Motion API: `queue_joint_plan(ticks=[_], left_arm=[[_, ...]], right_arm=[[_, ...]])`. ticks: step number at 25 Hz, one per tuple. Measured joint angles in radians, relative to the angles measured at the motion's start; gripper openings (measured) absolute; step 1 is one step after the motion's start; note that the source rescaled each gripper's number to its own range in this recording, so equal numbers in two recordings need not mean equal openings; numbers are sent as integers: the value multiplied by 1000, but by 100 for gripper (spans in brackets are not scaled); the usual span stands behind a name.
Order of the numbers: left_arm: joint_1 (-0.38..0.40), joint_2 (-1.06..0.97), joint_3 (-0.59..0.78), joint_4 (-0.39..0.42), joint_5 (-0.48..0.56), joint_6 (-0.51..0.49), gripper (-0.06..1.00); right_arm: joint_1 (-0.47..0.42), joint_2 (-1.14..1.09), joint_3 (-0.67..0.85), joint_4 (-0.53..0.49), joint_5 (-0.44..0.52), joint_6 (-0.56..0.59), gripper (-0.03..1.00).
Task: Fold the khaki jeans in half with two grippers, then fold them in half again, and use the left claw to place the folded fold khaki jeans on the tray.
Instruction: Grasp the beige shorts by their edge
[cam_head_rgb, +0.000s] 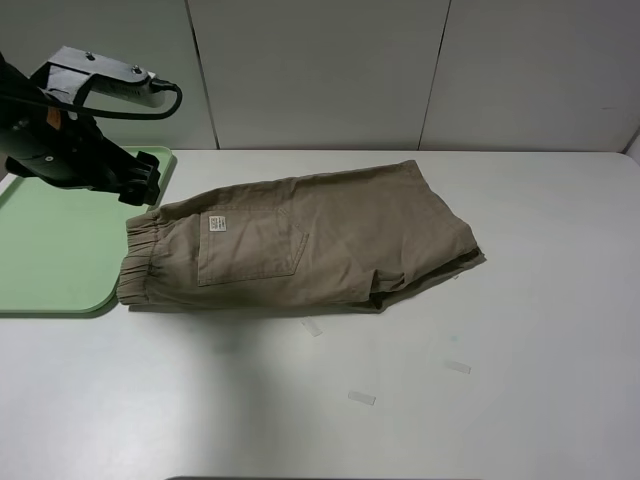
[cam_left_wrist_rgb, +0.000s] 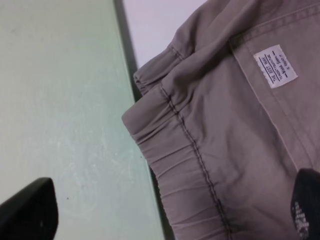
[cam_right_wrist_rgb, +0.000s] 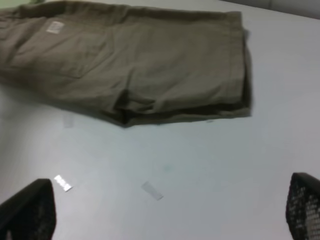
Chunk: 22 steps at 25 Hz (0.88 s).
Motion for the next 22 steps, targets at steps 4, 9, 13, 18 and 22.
queue_joint_plan(ticks=[4, 9, 13, 18, 22], left_arm=[[0, 0, 0, 0, 0, 0, 92], [0, 0, 0, 0, 0, 0, 92], [0, 0, 0, 0, 0, 0, 92], [0, 0, 0, 0, 1, 0, 92], [0, 0, 0, 0, 3, 0, 92]], right_arm=[[-156, -4, 0, 1, 0, 0, 100], [-353, -44, 0, 2, 0, 0, 100], [-447, -46, 0, 6, 0, 0, 100], [-466, -47, 0, 8, 0, 0, 100], [-466, -47, 0, 8, 0, 0, 100]])
